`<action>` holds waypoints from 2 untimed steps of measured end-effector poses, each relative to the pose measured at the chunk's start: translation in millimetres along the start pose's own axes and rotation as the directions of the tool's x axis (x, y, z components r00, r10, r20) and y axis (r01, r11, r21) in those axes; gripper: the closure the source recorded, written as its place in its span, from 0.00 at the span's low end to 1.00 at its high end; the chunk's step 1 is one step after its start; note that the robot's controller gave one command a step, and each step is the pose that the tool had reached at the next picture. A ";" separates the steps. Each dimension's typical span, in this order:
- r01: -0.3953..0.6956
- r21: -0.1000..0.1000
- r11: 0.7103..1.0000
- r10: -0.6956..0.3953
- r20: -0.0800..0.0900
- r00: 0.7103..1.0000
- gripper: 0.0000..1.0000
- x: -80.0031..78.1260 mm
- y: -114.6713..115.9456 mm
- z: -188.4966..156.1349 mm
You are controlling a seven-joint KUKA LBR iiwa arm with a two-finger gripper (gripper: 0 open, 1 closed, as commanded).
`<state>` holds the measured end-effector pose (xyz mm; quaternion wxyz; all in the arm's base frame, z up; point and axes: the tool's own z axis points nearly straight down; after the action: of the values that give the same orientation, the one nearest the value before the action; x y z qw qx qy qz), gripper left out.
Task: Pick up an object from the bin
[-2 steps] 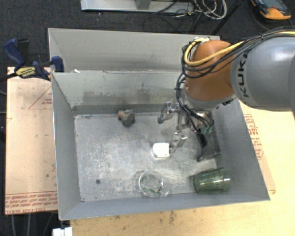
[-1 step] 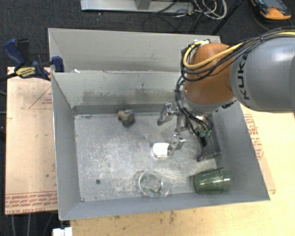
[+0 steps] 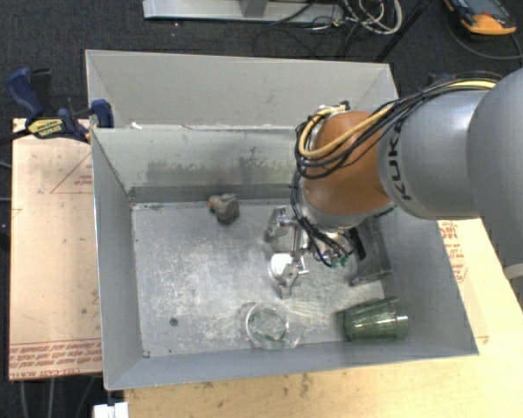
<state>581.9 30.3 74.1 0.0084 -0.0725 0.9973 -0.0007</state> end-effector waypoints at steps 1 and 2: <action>-0.092 -0.001 0.996 0.092 -0.011 0.996 1.00 6.7 -0.3 -3.7; -0.092 -0.001 0.996 0.092 -0.011 0.996 1.00 6.7 -0.3 -3.7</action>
Offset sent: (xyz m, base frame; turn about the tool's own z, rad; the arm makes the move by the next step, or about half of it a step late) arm 0.0000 0.0000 0.0000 0.0000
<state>575.3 29.0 77.7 0.0029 -0.0264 0.9996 -0.0001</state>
